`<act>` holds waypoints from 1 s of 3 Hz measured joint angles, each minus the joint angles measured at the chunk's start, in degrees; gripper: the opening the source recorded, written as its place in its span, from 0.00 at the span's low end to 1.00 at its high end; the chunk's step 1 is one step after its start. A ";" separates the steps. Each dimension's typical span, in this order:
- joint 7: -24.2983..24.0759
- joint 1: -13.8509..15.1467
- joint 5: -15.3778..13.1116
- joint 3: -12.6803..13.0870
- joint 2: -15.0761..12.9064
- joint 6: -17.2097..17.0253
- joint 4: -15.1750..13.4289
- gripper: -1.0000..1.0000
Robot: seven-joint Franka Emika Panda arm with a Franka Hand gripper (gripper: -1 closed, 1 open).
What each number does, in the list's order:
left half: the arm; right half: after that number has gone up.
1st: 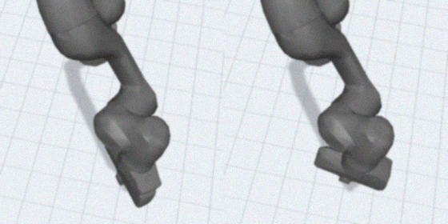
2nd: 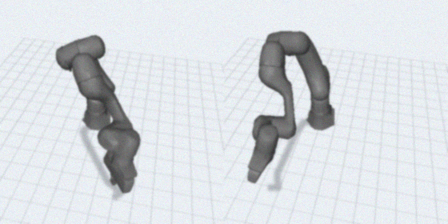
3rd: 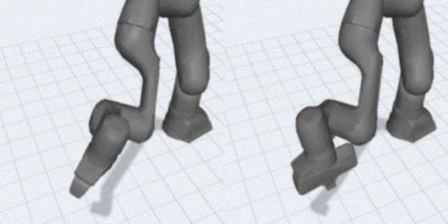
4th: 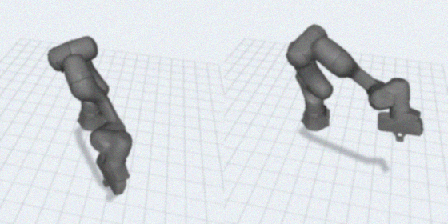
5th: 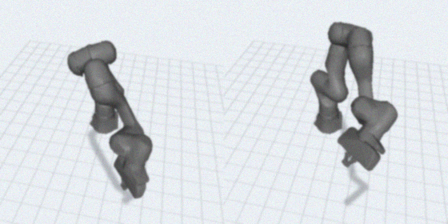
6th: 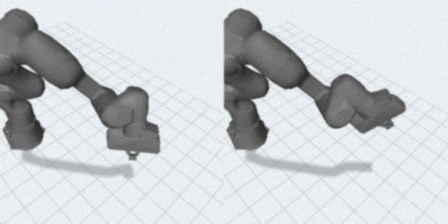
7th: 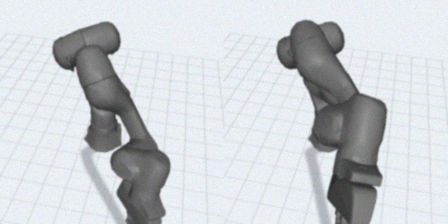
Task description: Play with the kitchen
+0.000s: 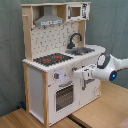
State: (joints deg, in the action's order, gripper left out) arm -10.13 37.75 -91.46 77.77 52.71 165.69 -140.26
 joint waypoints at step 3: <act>-2.46 6.15 0.00 4.32 0.01 0.40 4.96 0.00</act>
State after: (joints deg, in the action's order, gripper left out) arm -12.59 43.90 -91.46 82.08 52.72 166.09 -135.30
